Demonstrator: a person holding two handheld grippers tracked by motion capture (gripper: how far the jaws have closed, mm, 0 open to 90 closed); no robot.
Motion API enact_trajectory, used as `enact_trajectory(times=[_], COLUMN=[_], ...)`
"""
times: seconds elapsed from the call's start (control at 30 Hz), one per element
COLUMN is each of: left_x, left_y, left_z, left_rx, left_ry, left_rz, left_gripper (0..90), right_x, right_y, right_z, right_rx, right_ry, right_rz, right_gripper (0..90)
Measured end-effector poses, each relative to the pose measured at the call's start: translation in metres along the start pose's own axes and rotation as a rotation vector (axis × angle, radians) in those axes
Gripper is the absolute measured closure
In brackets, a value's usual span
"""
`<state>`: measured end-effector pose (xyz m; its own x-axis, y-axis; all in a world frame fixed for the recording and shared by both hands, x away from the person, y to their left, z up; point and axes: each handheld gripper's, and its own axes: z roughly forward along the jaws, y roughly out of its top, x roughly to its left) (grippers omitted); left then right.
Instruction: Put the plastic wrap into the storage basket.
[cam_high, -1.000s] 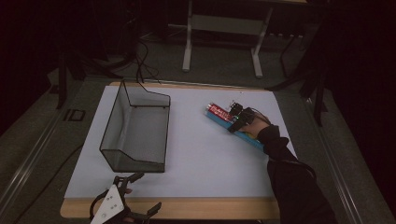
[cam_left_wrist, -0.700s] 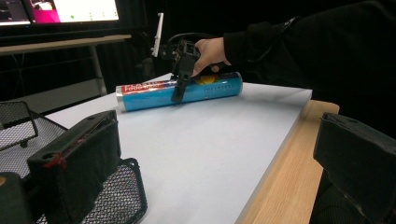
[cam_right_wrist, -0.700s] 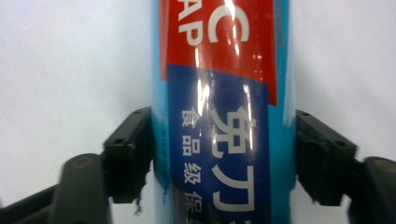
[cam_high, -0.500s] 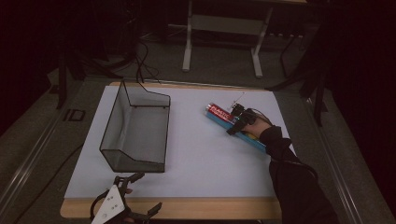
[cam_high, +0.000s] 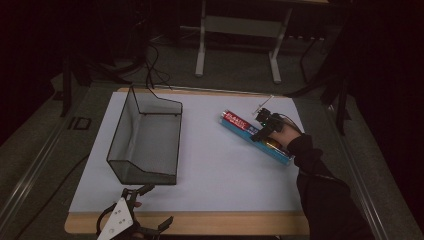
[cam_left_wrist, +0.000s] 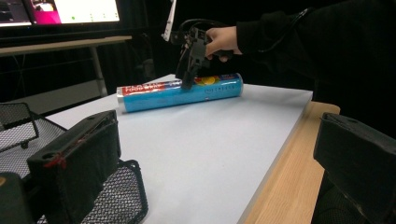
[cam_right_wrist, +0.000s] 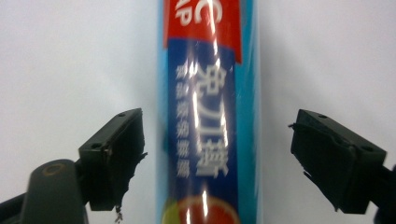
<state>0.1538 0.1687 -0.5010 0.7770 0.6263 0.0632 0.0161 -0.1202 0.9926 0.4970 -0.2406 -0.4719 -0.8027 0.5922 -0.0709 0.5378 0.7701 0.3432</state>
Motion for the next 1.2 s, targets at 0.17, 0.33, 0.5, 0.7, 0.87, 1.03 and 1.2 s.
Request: enact_trajectory(times=[0.17, 0.33, 0.5, 0.7, 0.87, 1.03, 1.2], left_x=[0.000, 0.000, 0.000, -0.001, -0.001, -0.001, -0.001], left_y=[0.000, 0.000, 0.000, 0.000, 0.000, 0.000, 0.000], left_z=[0.000, -0.001, -0.001, -0.001, 0.000, 0.000, 0.000], left_rx=[-0.001, -0.002, -0.003, 0.003, 0.005, 0.008, 0.007], left_ry=[0.000, -0.002, -0.005, -0.008, -0.011, -0.012, -0.011], left_rz=[0.002, 0.001, -0.001, -0.002, -0.003, 0.001, -0.001], left_gripper=[1.2, 1.2, 1.2, 1.2, 1.2, 1.2, 1.2], right_x=[0.000, 0.001, 0.005, 0.003, 0.003, 0.002, 0.002], right_y=[0.001, 0.001, 0.002, 0.002, 0.002, 0.003, 0.004], right_z=[0.002, 0.009, 0.016, 0.021, 0.024, 0.025, 0.029], right_rx=[0.046, 0.054, 0.050, 0.063, 0.095, 0.101, 0.126], right_ry=[0.037, 0.047, 0.021, -0.002, -0.022, -0.001, 0.004], right_rz=[0.025, 0.015, -0.011, -0.003, -0.019, -0.015, -0.008], right_gripper=[9.9, 9.9, 9.9, 9.9, 16.6, 24.4, 30.6])
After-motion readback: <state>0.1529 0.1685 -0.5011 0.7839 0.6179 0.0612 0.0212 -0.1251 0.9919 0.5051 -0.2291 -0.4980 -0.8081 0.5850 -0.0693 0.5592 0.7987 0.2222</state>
